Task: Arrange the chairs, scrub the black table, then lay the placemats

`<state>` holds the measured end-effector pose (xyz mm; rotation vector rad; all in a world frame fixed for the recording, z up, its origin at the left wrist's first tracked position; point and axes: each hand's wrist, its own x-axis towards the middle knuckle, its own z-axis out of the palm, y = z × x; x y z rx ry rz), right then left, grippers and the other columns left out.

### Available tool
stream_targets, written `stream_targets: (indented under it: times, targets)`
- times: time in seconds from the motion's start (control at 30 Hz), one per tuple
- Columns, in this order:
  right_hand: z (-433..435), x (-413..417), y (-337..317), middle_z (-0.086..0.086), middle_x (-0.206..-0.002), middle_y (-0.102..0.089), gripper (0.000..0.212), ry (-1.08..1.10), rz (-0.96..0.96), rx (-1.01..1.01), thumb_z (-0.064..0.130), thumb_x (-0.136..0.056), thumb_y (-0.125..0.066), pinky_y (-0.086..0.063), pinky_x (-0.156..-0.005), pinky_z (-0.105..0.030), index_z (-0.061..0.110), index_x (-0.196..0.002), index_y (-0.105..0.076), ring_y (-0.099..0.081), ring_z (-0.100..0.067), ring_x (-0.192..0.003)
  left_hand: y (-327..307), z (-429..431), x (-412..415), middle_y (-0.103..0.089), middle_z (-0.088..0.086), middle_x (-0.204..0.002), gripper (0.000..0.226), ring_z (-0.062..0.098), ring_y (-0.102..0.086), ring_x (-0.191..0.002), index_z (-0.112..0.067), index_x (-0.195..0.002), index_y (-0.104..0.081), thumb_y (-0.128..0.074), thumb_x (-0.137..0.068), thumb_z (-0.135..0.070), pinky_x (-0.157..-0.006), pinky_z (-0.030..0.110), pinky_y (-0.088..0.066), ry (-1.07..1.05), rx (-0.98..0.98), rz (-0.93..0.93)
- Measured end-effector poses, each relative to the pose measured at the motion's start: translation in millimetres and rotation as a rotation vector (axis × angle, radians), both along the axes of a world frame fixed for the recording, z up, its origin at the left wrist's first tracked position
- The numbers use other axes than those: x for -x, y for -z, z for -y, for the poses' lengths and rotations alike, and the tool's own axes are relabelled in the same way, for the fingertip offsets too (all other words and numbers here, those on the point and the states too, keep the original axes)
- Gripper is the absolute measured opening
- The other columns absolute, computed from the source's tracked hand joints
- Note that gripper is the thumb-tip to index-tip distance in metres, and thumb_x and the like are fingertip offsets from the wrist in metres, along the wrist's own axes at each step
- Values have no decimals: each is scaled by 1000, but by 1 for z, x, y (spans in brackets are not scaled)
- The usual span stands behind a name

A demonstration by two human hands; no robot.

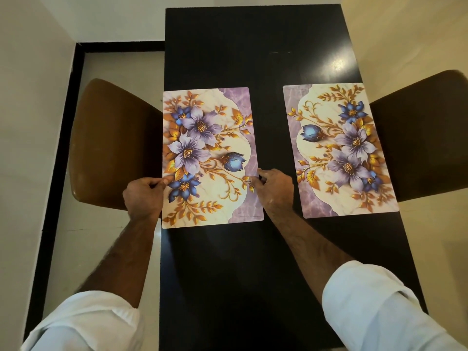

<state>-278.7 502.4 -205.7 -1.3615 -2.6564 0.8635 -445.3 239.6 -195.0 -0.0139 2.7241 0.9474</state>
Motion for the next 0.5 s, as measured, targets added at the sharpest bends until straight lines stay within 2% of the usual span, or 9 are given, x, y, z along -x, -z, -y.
stream_targets:
  times: [0.1,0.2,0.27,0.33,0.43,0.5]
  targets:
    - [0,0,1,-6,-126,-79,54,16,1,33,45,-99,-80,-58,-93,-28,13,-142,-75,-76,-21,-104,2,0,-1,-82,15,-109,37,27,-78,-92,-2,-121,-82,-82,-98,-32,-77,43,-64,-23,-12,9]
    - [-1,-3,-8,-4,-128,-80,55,42,-33,104,50,-101,-77,-56,-89,-25,13,-141,-75,-77,-22,-109,-5,2,-4,-81,15,-118,49,30,-79,-100,-3,-131,-79,-86,-95,-35,-83,51,-68,-114,-85,39]
    - [-2,-14,-21,-3,-140,-75,59,55,-33,144,52,-104,-71,-53,-93,-25,15,-150,-69,-74,-21,-120,-17,3,-12,-79,14,-126,56,29,-77,-108,-4,-141,-73,-85,-97,-36,-89,49,-66,-134,-96,20]
    - [-3,-32,-34,-3,-148,-70,59,41,-4,180,52,-107,-68,-55,-102,-30,19,-156,-62,-69,-19,-127,-34,6,-23,-79,12,-126,58,23,-75,-106,-4,-145,-69,-79,-101,-40,-89,44,-63,-129,-114,-8]
    - [4,-75,-59,-2,-141,-71,59,-18,71,140,53,-107,-65,-58,-107,-38,25,-159,-57,-67,-15,-125,-60,8,-54,-80,9,-119,57,24,-78,-102,-10,-143,-70,-70,-103,-51,-87,49,-67,-34,-191,-45]
    - [12,-108,-76,-1,-146,-67,61,-81,132,79,57,-108,-61,-55,-113,-40,27,-160,-54,-62,-15,-133,-74,6,-81,-77,3,-114,49,25,-77,-100,-15,-136,-73,-68,-104,-52,-83,47,-66,96,-170,-75]
